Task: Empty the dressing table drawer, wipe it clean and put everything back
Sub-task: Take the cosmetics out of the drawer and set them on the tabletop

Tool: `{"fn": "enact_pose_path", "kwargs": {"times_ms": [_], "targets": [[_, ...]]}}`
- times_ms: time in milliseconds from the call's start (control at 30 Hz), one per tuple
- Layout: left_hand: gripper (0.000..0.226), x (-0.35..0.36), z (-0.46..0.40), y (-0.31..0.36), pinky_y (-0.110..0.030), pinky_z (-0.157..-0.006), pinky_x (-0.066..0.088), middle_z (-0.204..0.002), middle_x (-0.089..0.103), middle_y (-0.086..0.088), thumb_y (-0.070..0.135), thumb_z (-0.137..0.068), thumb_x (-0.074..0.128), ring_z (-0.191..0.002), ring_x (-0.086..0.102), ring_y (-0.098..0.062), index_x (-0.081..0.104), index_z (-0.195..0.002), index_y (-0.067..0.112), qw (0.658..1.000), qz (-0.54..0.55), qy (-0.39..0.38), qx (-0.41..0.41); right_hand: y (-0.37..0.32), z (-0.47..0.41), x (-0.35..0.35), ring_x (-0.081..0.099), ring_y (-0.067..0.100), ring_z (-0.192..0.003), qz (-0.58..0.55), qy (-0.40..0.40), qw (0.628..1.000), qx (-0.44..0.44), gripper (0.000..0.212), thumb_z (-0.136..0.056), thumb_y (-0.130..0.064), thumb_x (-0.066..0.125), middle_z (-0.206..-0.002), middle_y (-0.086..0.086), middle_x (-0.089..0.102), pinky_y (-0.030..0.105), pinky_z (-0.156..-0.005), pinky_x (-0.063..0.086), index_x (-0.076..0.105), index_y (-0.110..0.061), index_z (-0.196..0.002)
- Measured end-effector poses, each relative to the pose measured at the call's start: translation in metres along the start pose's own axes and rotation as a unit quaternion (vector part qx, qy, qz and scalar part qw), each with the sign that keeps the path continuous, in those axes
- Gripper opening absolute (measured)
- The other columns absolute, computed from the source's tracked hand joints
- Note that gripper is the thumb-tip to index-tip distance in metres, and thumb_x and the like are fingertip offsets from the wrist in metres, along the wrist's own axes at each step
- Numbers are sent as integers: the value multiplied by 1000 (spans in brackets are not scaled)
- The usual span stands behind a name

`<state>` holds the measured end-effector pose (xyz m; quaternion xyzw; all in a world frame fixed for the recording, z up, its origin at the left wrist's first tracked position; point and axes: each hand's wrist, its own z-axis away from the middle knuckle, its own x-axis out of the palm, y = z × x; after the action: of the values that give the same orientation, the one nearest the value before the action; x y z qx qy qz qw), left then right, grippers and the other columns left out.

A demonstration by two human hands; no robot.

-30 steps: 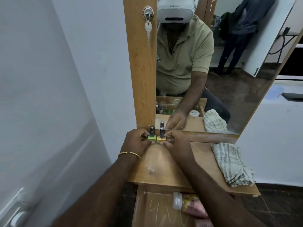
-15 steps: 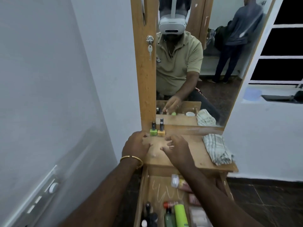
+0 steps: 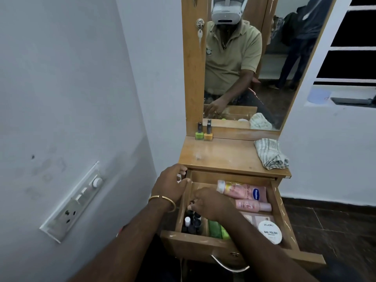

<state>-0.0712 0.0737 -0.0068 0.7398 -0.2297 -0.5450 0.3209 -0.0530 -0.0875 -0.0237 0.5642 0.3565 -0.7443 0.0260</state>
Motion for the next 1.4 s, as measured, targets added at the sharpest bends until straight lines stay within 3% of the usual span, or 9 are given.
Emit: {"fn": "enact_pose_path", "kwargs": {"times_ms": [100, 267, 400, 533, 667, 733, 833, 1067, 1400], "targets": [[23, 1, 3, -3, -26, -80, 54, -95, 65, 13, 19, -81, 74, -83, 62, -3, 67, -103, 24, 1000, 4, 3, 5, 0, -2, 6, 61, 19, -99, 37, -1, 999, 3, 24, -90, -34, 65, -113, 1, 65, 27, -72, 42, 68, -19, -108], [19, 8, 5, -6, -27, -85, 55, -93, 67, 13, 11, -85, 67, -89, 63, -1, 67, -99, 24, 999, 20, -36, 21, 10, -3, 4, 61, 19, -101, 46, 24, 999, 15, 18, -94, -31, 57, -113, 0, 64, 34, -83, 52, 64, -23, -109], [31, 12, 6, 0, -21, -83, 53, -104, 65, 10, 7, -85, 65, -96, 63, -8, 66, -112, 21, 993, 30, -110, 32, 17, -5, -15, 60, 13, -87, 4, 59, 998, 27, 11, -95, -31, 55, -95, -6, 63, 35, -78, 53, 64, -27, -89], [39, 16, 5, 11, -6, -67, 44, -100, 65, 7, 8, -77, 77, -85, 61, -2, 64, -113, 18, 987, 61, -142, 44, 6, -4, -45, 59, 13, -84, -36, 97, 994, -18, 14, -93, -27, 56, -94, -6, 66, 36, -77, 52, 69, -25, -88], [30, 14, 0, 7, -15, -66, 45, -85, 65, 8, 13, -74, 80, -72, 59, -2, 64, -97, 25, 990, 81, -106, 50, -2, -6, -56, 67, 13, -82, -128, 119, 984, -42, 9, -93, -24, 61, -96, -2, 69, 37, -75, 56, 68, -20, -98], [30, 9, -2, 4, -18, -66, 47, -80, 65, 8, 13, -72, 82, -69, 58, -4, 66, -95, 24, 989, 99, -93, 49, -4, -7, -53, 68, 7, -79, -182, 125, 975, -36, 13, -92, -23, 64, -94, -4, 70, 32, -75, 57, 67, -18, -104], [35, 2, -4, 2, -17, -71, 51, -80, 69, 13, 13, -70, 84, -72, 62, 0, 69, -96, 30, 989, 113, -81, 47, 5, -4, -45, 60, -9, -75, -215, 126, 968, -19, 26, -93, -16, 63, -95, -12, 63, 9, -66, 46, 61, -18, -119], [35, 0, -4, -1, -24, -82, 54, -84, 72, 10, 10, -70, 85, -81, 67, -3, 72, -100, 22, 987, 138, -71, 44, 30, 7, -7, 57, 7, -105, 2, -75, 997, -15, 41, -86, -4, 64, -128, -8, 59, 23, -84, 48, 65, -27, -119], [31, -2, -7, -3, -43, -85, 56, -93, 72, 9, 21, -69, 86, -90, 67, -15, 72, -93, 34, 989, 119, -81, 41, 30, -3, 9, 60, 13, -98, 26, -133, 990, -24, 31, -80, -11, 72, -113, -7, 64, 37, -83, 54, 69, -29, -106]]}}
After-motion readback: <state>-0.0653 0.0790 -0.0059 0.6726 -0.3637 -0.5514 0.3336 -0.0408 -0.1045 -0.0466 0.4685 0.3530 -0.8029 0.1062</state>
